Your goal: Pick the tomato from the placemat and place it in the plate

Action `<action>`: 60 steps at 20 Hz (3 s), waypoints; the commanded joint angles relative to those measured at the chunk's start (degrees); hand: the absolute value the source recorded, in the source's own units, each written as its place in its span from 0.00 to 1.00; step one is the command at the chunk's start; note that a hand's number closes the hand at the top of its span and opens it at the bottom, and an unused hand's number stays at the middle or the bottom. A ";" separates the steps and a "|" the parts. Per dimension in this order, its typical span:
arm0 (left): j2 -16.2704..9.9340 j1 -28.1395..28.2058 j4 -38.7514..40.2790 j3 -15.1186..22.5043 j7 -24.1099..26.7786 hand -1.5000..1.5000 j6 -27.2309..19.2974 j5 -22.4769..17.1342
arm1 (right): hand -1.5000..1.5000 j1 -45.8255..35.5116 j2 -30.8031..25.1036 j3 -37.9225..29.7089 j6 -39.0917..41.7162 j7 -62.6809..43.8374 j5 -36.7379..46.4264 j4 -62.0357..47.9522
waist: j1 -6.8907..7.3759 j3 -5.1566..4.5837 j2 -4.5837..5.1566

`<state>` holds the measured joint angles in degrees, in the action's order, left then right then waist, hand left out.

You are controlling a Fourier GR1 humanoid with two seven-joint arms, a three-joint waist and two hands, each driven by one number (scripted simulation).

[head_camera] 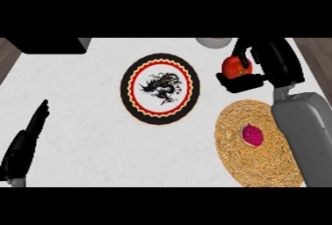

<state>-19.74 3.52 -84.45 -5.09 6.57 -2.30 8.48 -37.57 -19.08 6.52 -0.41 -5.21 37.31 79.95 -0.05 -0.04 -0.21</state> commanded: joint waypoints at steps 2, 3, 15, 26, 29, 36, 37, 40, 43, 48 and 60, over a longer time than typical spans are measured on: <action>-0.62 1.65 -0.95 -1.04 1.08 0.50 2.86 -1.22 | 1.00 -5.73 7.20 2.88 -0.18 -6.05 3.03 -1.46 | 0.79 0.02 0.21; 0.95 -1.77 2.48 0.01 1.34 0.50 0.98 0.49 | 1.00 -10.65 8.07 1.19 1.04 -6.10 1.35 -6.22 | 0.86 0.01 0.37; 1.68 -0.10 -1.35 0.16 -0.31 0.50 2.00 1.21 | 1.00 -19.41 18.96 9.26 -7.97 -11.19 2.27 -30.70 | 2.01 0.03 0.55; 2.79 -3.71 -0.13 1.15 0.21 0.50 2.23 2.45 | 0.00 -25.04 19.07 8.49 -16.55 -7.01 -14.37 -50.27 | 4.48 0.03 1.27; 3.89 -3.52 1.44 2.40 0.66 0.50 2.10 3.41 | 0.00 -27.89 19.07 10.59 -18.13 -8.28 -16.91 -55.15 | 5.26 0.02 1.51; 3.49 -3.25 -0.90 1.95 -0.51 0.50 2.34 3.54 | 0.00 -27.46 19.08 7.98 -25.42 0.38 -25.82 -51.97 | 4.06 0.11 1.13; 2.74 -0.07 -0.90 0.30 1.57 0.50 3.01 2.04 | 0.00 -23.34 19.08 7.34 -30.52 3.35 -26.42 -50.92 | 4.16 0.11 1.04; 1.86 -2.53 -0.49 -0.63 -0.25 0.50 3.18 2.01 | 0.00 -25.79 19.08 2.76 -33.39 4.87 -28.68 -51.82 | 2.82 0.11 0.94; 4.48 -0.01 -0.92 0.79 0.71 0.50 -0.23 4.78 | 0.00 -23.57 19.07 1.19 -35.64 5.35 -30.56 -50.69 | 1.62 0.07 0.52; 3.06 -0.36 3.15 -2.10 4.00 0.50 1.95 2.10 | 0.00 -20.66 13.87 -8.85 -27.04 14.53 -38.75 -47.56 | 0.85 0.07 0.64; 3.60 1.26 -0.49 -1.90 1.83 0.50 2.87 3.03 | 0.00 -9.66 -1.47 -15.12 -6.37 34.80 -42.22 -51.82 | 0.91 0.09 0.53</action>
<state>-16.41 4.45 -85.35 -7.00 7.99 0.27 11.16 -49.24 -16.12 -6.70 -11.76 24.64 -4.28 30.34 0.80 0.05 0.28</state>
